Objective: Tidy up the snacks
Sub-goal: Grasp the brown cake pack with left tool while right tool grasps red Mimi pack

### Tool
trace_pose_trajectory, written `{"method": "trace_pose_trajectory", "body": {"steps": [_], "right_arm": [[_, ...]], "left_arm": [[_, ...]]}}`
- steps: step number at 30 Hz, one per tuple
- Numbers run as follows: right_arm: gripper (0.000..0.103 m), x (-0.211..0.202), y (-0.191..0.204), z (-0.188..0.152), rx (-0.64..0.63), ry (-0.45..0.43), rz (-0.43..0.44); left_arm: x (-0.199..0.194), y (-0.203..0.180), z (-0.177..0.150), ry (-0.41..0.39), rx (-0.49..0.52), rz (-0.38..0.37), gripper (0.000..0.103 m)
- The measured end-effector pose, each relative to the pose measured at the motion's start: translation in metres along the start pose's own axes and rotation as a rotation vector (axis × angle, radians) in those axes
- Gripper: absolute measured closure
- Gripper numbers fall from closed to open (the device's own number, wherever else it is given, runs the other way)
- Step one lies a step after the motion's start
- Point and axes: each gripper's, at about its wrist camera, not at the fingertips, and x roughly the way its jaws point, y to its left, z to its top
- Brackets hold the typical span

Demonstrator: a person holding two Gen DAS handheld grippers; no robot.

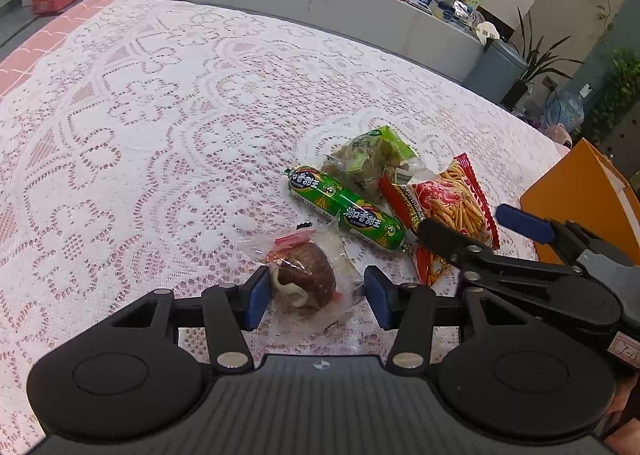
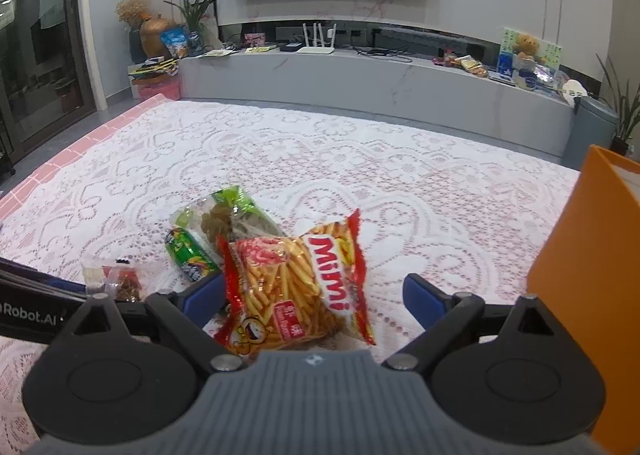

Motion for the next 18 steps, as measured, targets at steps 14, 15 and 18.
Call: {"method": "trace_pose_trajectory", "body": {"steps": [14, 15, 18], "right_arm": [[0.049, -0.0042, 0.0085, -0.0009, -0.039, 0.003, 0.010], [0.051, -0.0045, 0.0081, -0.0010, -0.036, 0.003, 0.011], [0.055, -0.0069, 0.0088, -0.0021, -0.048, -0.003, 0.006]], "left_arm": [[0.0036, -0.0068, -0.0027, 0.014, 0.063, 0.001, 0.045], [0.0039, -0.0074, -0.0029, 0.015, 0.069, 0.003, 0.045], [0.0043, -0.0100, -0.0034, 0.016, 0.090, 0.010, 0.044]]}}
